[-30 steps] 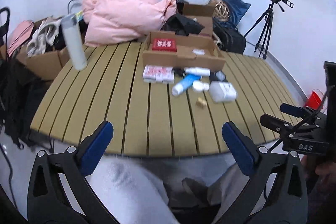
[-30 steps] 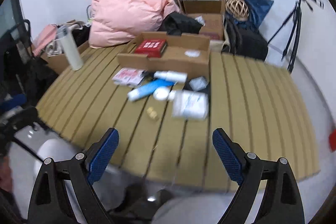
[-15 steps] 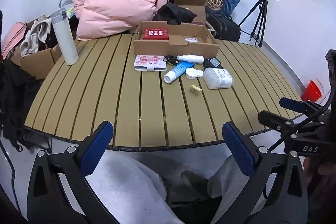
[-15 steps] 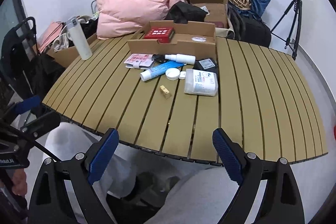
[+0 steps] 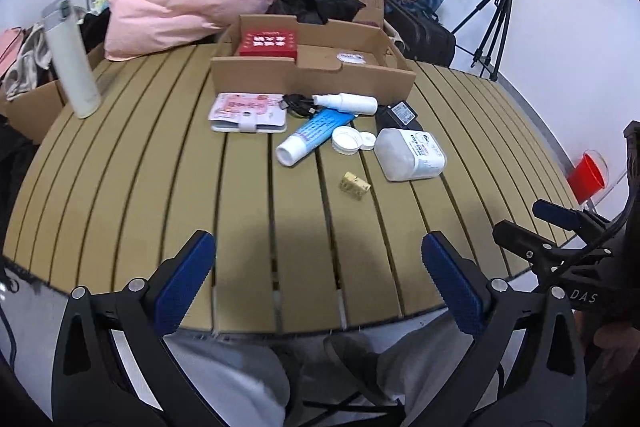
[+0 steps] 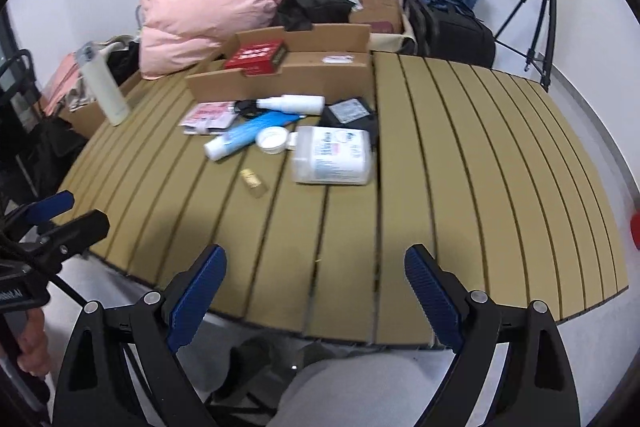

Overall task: Organize objects
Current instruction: 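Withdraw the right gripper and move it toward the white jar, then close the right gripper around the white cloud-label jar and lift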

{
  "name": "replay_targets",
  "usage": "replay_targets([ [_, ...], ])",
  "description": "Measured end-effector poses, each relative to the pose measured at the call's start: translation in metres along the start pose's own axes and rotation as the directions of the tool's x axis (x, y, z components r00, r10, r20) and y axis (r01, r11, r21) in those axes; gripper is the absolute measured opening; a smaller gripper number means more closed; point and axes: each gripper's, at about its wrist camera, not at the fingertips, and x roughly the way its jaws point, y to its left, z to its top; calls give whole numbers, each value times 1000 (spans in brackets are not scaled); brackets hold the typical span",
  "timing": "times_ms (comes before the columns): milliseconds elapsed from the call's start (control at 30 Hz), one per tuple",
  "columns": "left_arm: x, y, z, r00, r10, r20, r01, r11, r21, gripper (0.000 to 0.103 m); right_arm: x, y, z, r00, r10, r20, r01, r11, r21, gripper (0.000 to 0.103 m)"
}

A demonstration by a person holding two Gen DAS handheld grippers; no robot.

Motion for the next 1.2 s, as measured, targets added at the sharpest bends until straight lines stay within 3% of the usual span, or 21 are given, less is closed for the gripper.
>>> replay_targets([
  [233, 52, -20, 10, 999, -37, -26, 38, 997, 64, 98, 31, -28, 13, 999, -19, -32, 20, 1000, 24, 93],
  [300, 70, -25, 13, 998, -42, -41, 44, 997, 66, 87, 38, -34, 16, 999, -10, -34, 11, 1000, 27, 93],
  [400, 90, -27, 20, 996, -67, -61, 69, 997, 32, 80, 52, -39, 24, 999, -5, -44, 6, 1000, 23, 93],
  [500, 101, -34, 29, 992, -115, -54, 116, 993, 8, 79, 65, -45, 32, 999, 10, -47, -9, 1000, 27, 93],
  [667, 126, -63, 43, 985, -162, -58, 165, 985, 48, 79, 77, -62, 43, 999, 2, -37, 0, 998, 56, 93],
  [767, 142, -69, 48, 979, -189, -80, 191, 981, 25, 74, 84, -77, 50, 1000, 5, -27, -3, 998, 59, 79],
  [833, 150, -67, 50, 974, -207, -89, 208, 978, -5, 71, 93, -87, 55, 999, 37, -37, -34, 998, 61, 65],
  [933, 158, -61, 52, 968, -237, -84, 234, 971, -50, 68, 111, -104, 62, 984, 171, -44, -164, 978, 127, 63],
  [967, 162, -59, 51, 962, -254, -95, 249, 967, -62, 60, 117, -106, 64, 977, 210, -48, -201, 968, 148, 63],
  [1067, 172, -62, 49, 929, -341, -145, 336, 940, -63, 46, 138, -102, 68, 959, 273, -77, -256, 950, 181, 60],
  [1133, 169, -69, 48, 941, -303, -150, 305, 952, -11, 46, 152, -100, 68, 942, 320, -97, -293, 930, 221, 48],
  [1200, 166, -73, 47, 947, -284, -152, 290, 957, 19, 44, 158, -99, 68, 906, 417, -72, -387, 885, 258, 39],
])
